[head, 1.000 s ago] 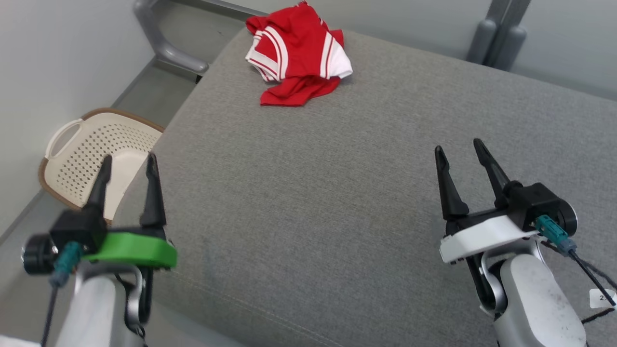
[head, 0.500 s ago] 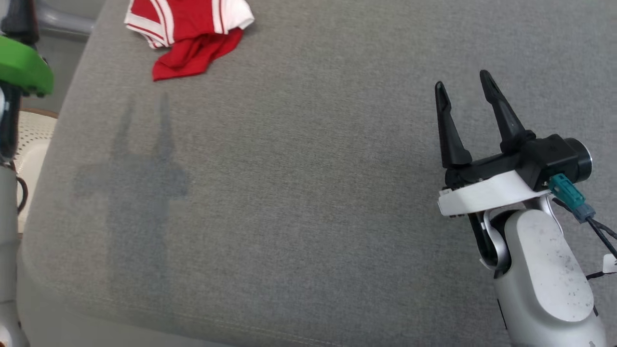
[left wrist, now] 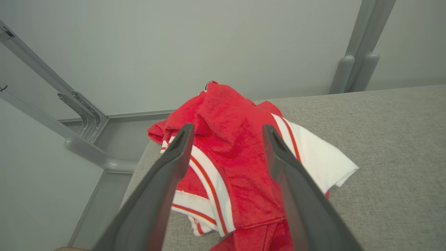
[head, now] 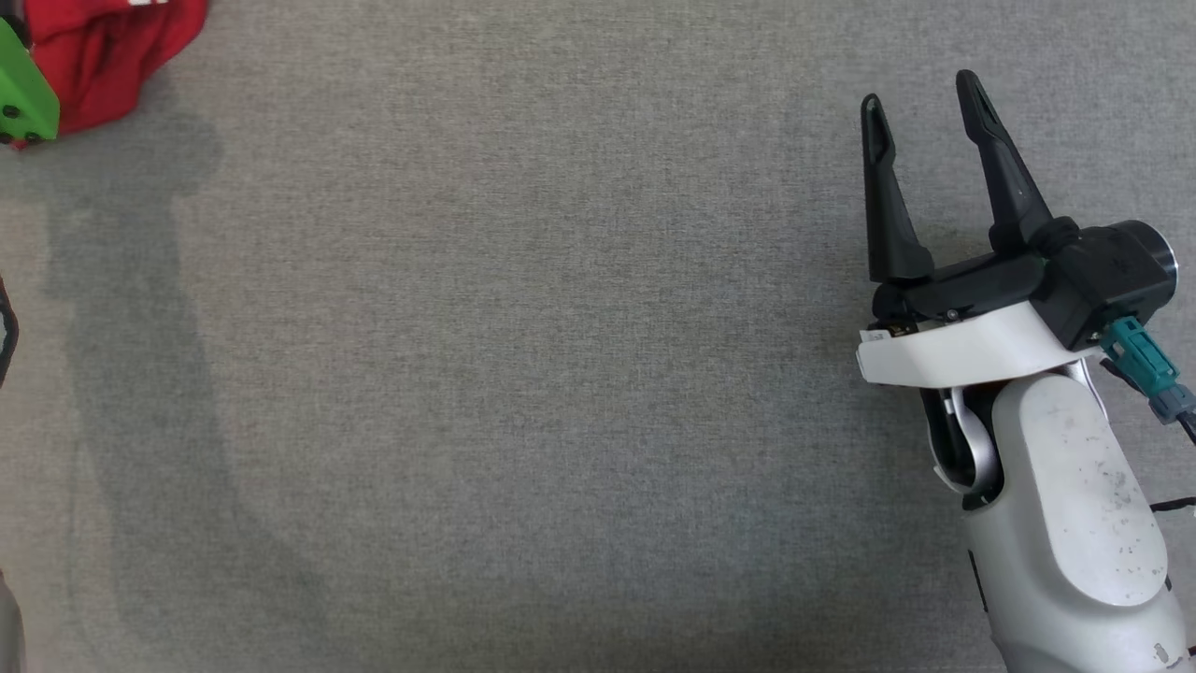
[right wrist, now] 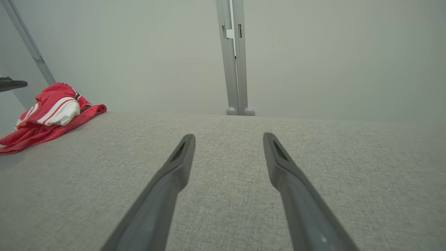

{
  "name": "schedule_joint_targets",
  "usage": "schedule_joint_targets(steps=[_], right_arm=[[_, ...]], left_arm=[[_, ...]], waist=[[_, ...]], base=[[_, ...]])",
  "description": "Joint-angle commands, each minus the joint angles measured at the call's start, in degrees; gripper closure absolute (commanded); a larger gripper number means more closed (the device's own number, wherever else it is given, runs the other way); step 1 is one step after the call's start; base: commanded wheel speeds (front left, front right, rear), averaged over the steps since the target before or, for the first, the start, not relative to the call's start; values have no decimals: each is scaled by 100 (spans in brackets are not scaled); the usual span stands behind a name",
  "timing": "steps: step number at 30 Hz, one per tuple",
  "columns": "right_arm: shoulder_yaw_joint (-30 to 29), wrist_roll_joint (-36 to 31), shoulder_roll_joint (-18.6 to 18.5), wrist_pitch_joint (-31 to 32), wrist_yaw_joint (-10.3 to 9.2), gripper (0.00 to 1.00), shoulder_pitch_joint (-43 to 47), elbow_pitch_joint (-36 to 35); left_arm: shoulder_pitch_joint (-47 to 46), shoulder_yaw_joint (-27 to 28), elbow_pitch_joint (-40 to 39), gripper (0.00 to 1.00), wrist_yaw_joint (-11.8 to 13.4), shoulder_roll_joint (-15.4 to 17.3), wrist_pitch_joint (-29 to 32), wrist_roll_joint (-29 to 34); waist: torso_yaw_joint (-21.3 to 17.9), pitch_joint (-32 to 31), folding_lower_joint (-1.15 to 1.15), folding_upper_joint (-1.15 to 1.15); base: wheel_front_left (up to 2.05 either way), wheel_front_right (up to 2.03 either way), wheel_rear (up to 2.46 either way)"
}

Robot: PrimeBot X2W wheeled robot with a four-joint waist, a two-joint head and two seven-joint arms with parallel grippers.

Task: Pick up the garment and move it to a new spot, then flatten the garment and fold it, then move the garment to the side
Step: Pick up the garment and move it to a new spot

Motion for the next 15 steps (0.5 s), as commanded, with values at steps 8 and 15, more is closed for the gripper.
schedule_joint_targets(steps=[8,15], right_arm=[[5,-32,-5,-45,-8,0,-61,-112],[51,-32,-6,-61,-8,0,-72,-128]], left_arm=[[-45,-173,524,0,-15,110,597,-337],[126,-99,890,100,133,136,540,-451]], waist=[[-359,371,-1,0],[-403,340,-1,0]], base=[[0,0,0],[0,0,0]])
